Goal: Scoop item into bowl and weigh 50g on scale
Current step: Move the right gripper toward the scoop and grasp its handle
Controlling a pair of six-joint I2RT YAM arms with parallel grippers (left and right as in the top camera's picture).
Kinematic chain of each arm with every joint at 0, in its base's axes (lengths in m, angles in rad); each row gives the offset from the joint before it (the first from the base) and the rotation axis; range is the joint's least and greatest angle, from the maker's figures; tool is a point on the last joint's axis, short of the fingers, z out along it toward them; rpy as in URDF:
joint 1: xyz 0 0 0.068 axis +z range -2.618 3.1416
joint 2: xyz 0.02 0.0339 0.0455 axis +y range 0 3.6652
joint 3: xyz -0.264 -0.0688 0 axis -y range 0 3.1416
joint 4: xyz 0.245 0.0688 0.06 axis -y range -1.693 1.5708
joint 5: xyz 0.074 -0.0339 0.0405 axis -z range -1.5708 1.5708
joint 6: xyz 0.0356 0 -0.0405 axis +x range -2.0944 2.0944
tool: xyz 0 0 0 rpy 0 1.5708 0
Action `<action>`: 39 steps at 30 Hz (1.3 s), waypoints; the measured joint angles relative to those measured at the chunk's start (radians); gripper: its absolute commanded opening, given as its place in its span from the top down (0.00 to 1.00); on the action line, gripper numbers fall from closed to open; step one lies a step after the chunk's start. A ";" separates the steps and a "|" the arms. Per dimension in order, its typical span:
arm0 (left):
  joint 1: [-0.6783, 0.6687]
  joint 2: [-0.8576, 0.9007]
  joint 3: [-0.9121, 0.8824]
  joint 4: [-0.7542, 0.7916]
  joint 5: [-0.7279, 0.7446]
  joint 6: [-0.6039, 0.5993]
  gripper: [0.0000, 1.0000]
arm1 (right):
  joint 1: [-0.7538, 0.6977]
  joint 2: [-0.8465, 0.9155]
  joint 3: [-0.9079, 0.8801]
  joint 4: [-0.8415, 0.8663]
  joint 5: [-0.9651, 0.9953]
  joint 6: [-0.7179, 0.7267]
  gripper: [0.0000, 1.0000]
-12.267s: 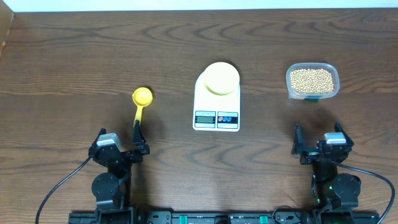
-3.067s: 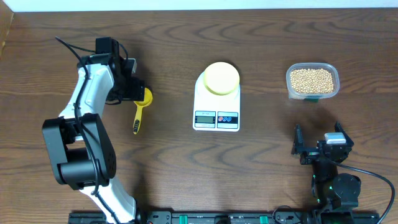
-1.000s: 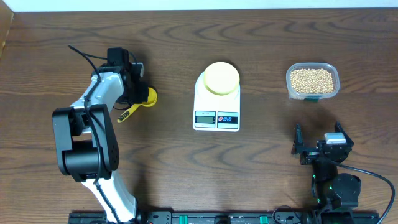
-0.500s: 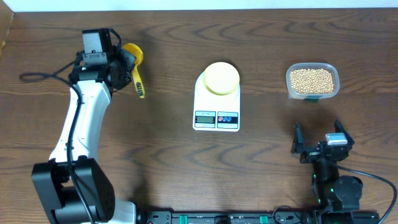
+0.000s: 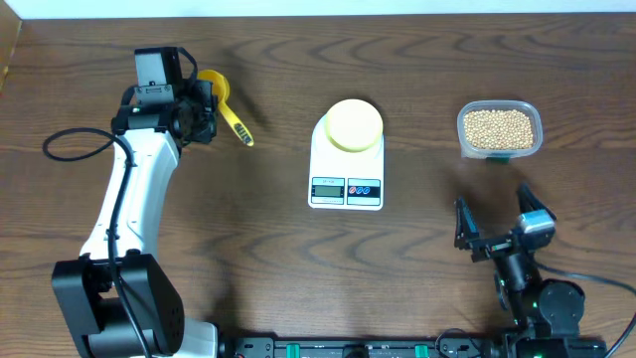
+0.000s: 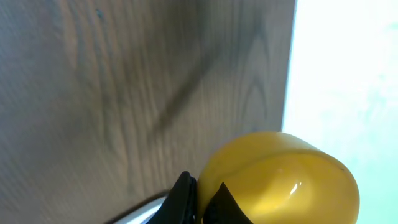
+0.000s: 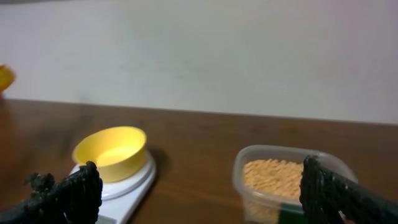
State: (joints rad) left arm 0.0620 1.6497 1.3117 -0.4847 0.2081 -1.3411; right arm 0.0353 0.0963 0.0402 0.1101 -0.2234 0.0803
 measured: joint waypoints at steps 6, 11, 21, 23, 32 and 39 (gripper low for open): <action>-0.014 0.000 0.000 0.062 0.004 -0.088 0.92 | 0.000 0.301 0.237 -0.020 -0.090 0.019 0.01; -0.013 0.000 0.000 0.065 0.004 -0.211 0.92 | 0.000 0.608 0.502 -0.107 -0.232 0.006 0.01; -0.039 0.000 0.000 0.070 0.004 -0.494 0.92 | 0.006 1.224 1.096 -0.313 -0.530 -0.018 0.01; -0.052 0.000 0.000 0.081 0.004 -0.544 0.93 | 0.017 1.315 1.179 -0.288 -0.577 0.002 0.01; -0.142 0.000 0.000 0.098 0.007 -0.682 0.92 | 0.083 1.557 1.262 -0.097 -0.660 0.280 0.12; -0.205 0.000 0.000 0.104 0.011 -0.682 0.92 | 0.127 1.632 1.262 -0.042 -0.658 0.454 0.35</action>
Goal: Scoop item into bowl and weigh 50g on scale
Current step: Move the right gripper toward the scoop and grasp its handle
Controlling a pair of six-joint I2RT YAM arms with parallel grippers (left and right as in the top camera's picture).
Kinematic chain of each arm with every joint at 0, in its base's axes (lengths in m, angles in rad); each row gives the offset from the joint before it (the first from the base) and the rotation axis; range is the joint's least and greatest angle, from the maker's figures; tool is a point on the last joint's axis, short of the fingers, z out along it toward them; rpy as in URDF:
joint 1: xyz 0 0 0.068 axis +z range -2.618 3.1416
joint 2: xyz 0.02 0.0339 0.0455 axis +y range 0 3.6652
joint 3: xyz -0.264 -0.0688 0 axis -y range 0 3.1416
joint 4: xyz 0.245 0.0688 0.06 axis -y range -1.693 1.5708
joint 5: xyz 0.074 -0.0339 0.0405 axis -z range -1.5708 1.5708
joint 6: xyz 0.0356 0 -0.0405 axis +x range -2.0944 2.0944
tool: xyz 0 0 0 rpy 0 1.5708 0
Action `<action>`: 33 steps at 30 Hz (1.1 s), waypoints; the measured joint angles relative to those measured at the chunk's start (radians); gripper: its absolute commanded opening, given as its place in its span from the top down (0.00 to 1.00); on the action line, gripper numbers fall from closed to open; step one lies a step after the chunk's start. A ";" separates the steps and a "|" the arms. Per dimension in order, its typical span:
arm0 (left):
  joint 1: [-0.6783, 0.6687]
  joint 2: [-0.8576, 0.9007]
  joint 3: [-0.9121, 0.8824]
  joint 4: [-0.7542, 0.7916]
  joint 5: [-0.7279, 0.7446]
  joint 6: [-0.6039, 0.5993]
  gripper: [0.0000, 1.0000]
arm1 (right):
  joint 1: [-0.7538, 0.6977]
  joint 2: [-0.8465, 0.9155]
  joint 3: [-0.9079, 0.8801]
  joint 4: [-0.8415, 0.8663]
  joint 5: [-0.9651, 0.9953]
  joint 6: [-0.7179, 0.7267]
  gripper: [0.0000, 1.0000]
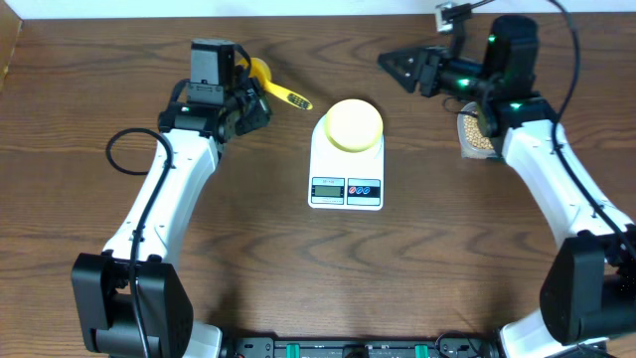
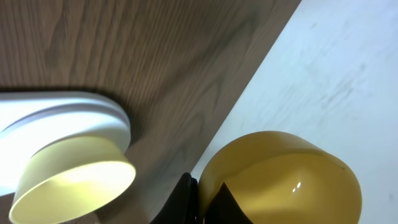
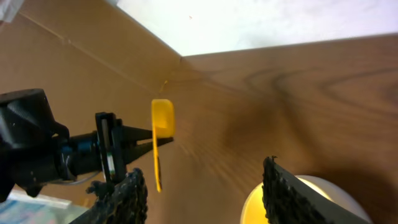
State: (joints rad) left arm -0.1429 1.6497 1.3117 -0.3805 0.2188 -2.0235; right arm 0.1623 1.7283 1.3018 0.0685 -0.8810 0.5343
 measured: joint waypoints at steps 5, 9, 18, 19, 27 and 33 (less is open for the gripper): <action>-0.024 0.000 0.000 -0.003 0.005 0.000 0.92 | 0.117 0.013 0.000 0.018 0.048 0.011 0.47; -0.032 0.000 0.000 -0.006 0.014 0.000 0.92 | 0.224 0.013 0.000 0.002 0.119 0.024 0.53; -0.032 0.000 0.000 0.018 0.065 0.000 0.92 | 0.306 0.013 0.000 -0.008 0.282 0.069 0.55; -0.032 0.000 0.000 0.030 0.073 0.000 0.92 | 0.307 0.013 0.000 -0.009 0.294 0.071 0.56; -0.032 0.000 0.000 0.124 0.143 0.000 0.92 | 0.324 0.013 0.000 -0.019 0.378 0.084 0.61; -0.032 0.000 0.000 0.138 0.161 0.000 0.92 | 0.341 0.013 0.000 -0.011 0.394 0.087 0.67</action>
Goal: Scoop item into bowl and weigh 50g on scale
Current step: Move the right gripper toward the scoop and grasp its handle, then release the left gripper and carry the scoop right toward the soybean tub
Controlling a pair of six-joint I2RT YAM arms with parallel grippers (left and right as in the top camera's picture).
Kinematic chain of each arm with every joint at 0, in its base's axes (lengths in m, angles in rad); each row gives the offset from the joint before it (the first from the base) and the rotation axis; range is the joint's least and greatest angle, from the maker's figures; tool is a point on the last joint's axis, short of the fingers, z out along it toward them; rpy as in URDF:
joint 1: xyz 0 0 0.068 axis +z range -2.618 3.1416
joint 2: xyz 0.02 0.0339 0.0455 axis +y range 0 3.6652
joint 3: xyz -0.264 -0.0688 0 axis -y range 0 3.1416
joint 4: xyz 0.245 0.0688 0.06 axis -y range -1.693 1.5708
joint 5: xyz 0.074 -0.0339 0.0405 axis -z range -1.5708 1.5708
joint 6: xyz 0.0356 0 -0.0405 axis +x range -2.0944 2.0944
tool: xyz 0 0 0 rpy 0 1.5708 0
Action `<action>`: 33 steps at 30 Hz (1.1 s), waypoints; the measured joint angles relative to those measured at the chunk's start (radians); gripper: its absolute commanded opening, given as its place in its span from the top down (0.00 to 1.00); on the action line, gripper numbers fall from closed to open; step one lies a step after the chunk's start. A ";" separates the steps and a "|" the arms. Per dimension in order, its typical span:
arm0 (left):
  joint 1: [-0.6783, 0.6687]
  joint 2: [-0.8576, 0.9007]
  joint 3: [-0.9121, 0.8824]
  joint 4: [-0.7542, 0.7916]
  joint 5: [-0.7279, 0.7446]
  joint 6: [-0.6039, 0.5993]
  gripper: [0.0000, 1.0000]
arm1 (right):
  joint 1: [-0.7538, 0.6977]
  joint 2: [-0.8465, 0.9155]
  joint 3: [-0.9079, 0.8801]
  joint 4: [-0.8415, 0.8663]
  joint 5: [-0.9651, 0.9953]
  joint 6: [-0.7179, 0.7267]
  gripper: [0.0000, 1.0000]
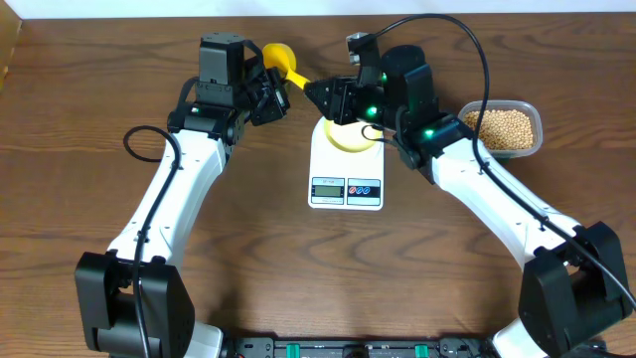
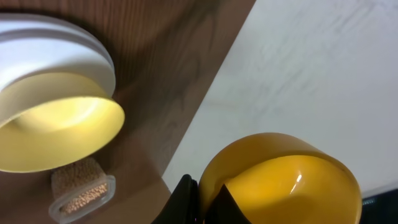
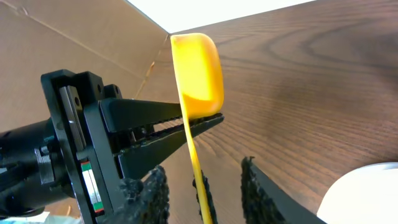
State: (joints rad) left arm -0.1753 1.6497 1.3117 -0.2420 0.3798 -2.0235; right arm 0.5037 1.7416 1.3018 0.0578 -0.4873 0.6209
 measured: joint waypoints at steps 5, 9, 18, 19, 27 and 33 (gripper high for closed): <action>0.000 0.000 0.000 0.035 0.027 0.000 0.92 | 0.015 0.000 0.000 0.018 0.028 0.000 0.71; 0.000 0.000 0.000 0.045 0.042 0.000 0.92 | 0.031 0.000 0.000 0.034 0.070 0.000 0.71; -0.001 0.000 0.000 0.045 0.067 0.000 0.92 | 0.039 0.000 0.000 0.060 0.128 0.000 0.76; -0.001 0.000 0.000 0.045 0.068 0.000 0.92 | 0.039 0.000 0.000 0.060 0.129 0.000 0.76; -0.001 0.000 0.000 0.045 0.068 0.000 0.92 | 0.052 0.000 0.000 0.064 0.141 0.000 0.81; -0.001 0.000 0.000 0.045 0.068 0.000 0.92 | 0.054 0.000 0.000 0.063 0.152 0.000 0.88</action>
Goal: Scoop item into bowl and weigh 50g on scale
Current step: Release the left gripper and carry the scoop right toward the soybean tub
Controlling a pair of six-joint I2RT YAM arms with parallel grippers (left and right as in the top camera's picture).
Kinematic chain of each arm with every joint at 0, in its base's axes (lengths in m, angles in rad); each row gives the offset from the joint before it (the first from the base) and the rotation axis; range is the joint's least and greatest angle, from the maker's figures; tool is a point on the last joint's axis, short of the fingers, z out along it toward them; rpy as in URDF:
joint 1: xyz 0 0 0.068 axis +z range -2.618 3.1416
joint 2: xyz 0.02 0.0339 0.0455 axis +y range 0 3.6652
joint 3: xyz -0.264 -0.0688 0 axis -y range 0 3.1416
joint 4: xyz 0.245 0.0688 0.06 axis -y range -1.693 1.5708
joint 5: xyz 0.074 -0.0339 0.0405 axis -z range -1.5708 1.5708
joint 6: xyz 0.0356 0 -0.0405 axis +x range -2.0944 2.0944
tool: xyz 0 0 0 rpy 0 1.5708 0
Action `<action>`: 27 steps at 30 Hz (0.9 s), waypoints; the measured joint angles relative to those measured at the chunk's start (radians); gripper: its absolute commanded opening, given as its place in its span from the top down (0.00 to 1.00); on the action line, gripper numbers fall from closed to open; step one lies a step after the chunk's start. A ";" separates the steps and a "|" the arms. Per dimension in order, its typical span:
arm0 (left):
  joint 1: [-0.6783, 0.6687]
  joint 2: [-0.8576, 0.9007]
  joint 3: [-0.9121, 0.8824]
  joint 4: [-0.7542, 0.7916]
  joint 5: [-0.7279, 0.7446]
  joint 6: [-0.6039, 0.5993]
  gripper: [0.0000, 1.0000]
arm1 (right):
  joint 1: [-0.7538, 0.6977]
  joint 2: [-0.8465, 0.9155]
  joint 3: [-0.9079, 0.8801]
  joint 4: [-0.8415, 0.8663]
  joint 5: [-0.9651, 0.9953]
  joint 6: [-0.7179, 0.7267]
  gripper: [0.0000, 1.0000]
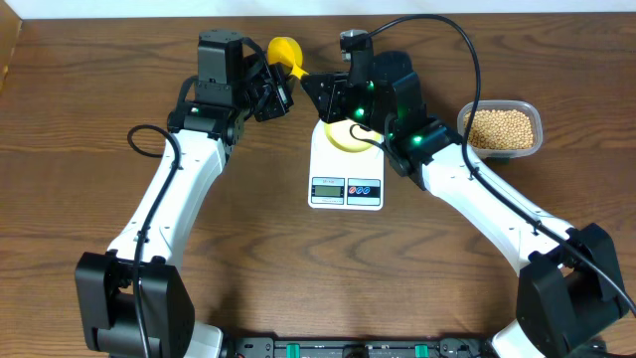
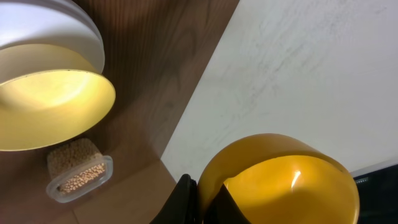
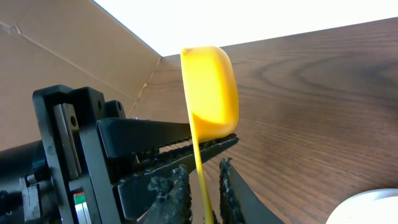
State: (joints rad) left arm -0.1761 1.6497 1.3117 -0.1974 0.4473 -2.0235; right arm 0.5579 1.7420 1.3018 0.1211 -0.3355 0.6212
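Note:
The yellow scoop (image 1: 285,50) is held up behind the scale, with my left gripper (image 1: 278,91) shut on its handle; its cup (image 2: 280,180) fills the left wrist view. My right gripper (image 3: 204,186) stands open with the scoop's thin handle (image 3: 200,163) between its fingers, a small gap on each side. In the overhead view the right gripper (image 1: 316,88) faces the left one. The yellow bowl (image 1: 353,124) sits on the white scale (image 1: 346,169). A clear tub of beans (image 1: 500,127) stands at the right.
The table's far edge and a white wall run just behind the scoop. Brown cardboard (image 3: 74,50) stands at the far left. Both arms crowd the space above the back of the scale.
My right gripper has moved in along the scoop's handle and its fingers have narrowed around it. The left gripper holds the scoop in much the same place.
At first my left gripper held the scoop at the far left while the right gripper rested open near the table's front. Then both arms stood behind the scale, still apart. Then the right gripper was open beside the handle, and now it straddles it.

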 measured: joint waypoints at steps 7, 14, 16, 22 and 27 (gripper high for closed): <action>0.000 0.000 0.000 0.000 0.000 0.000 0.92 | 0.000 0.000 0.000 0.001 0.011 0.000 0.96; 0.000 0.000 0.000 0.001 0.000 0.000 0.91 | 0.001 0.000 0.000 0.006 0.010 0.000 0.99; 0.000 0.000 0.000 0.001 0.000 0.000 0.72 | 0.001 0.000 0.000 0.008 0.010 0.000 0.99; -0.001 0.000 0.000 -0.003 0.004 0.000 0.29 | 0.000 0.000 0.000 0.011 0.012 0.000 0.99; -0.001 0.000 0.000 -0.025 0.003 0.000 0.21 | -0.009 0.000 0.000 -0.011 0.018 0.000 0.99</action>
State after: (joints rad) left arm -0.1772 1.6497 1.3117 -0.2222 0.4503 -2.0239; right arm 0.5488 1.7420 1.3018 0.1097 -0.3176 0.6216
